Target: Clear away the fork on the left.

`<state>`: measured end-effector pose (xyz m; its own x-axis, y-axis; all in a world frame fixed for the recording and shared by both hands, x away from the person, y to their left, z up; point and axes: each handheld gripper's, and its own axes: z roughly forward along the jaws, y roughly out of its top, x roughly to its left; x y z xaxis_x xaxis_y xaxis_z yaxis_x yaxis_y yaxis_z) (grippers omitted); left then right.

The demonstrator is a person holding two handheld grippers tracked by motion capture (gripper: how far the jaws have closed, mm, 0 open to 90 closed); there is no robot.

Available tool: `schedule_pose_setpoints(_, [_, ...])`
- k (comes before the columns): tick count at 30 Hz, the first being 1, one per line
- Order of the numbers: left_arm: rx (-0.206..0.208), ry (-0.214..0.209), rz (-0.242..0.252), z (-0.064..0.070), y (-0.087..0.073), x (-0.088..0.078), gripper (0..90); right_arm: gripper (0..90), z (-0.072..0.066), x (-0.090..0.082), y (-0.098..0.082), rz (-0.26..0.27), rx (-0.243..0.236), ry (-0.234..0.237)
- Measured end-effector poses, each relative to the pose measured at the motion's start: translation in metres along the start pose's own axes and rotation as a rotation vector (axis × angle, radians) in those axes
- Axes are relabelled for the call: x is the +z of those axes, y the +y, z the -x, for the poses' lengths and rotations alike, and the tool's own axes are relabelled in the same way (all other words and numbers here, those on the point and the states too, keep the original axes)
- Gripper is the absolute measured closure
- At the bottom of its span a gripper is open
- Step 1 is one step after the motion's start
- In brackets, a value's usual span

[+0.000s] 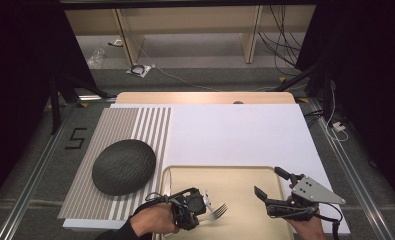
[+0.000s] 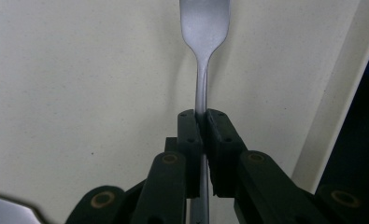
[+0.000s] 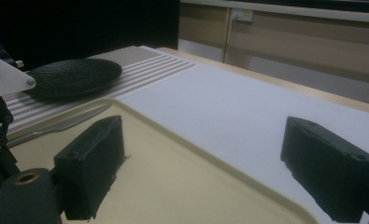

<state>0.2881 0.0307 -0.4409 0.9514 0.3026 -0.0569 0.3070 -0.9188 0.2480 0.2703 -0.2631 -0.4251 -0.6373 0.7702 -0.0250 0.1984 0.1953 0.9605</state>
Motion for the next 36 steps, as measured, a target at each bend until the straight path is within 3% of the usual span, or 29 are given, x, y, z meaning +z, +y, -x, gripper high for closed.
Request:
schedule_pose_setpoints(11, [-0.003, -0.024, -0.044, 0.002, -0.001, 0.012, 83.8, 14.4, 0.000, 0.000, 0.000, -0.002, 0.000, 0.000])
schedule_pose_setpoints(16, [-0.003, -0.045, -0.041, 0.002, -0.002, 0.012, 82.7, 14.4, 0.000, 0.000, 0.000, -0.001, 0.000, 0.001])
schedule_pose_setpoints(20, [0.002, -0.045, 0.006, 0.001, -0.003, 0.007, 72.8, 14.5, 0.000, 0.000, 0.000, 0.000, -0.003, 0.001])
schedule_pose_setpoints(24, [0.020, -0.037, 0.066, 0.003, -0.002, 0.001, 70.1, 14.5, 0.000, 0.001, 0.000, 0.003, -0.001, 0.001])
schedule_pose_setpoints(30, [0.075, -0.043, 0.145, 0.011, 0.000, 0.000, 77.5, 14.5, -0.001, 0.001, 0.000, 0.005, -0.003, 0.001])
schedule_pose_setpoints(36, [0.112, -0.025, 0.169, 0.015, 0.000, 0.004, 87.3, 14.5, 0.000, 0.000, 0.000, 0.003, -0.003, 0.001])
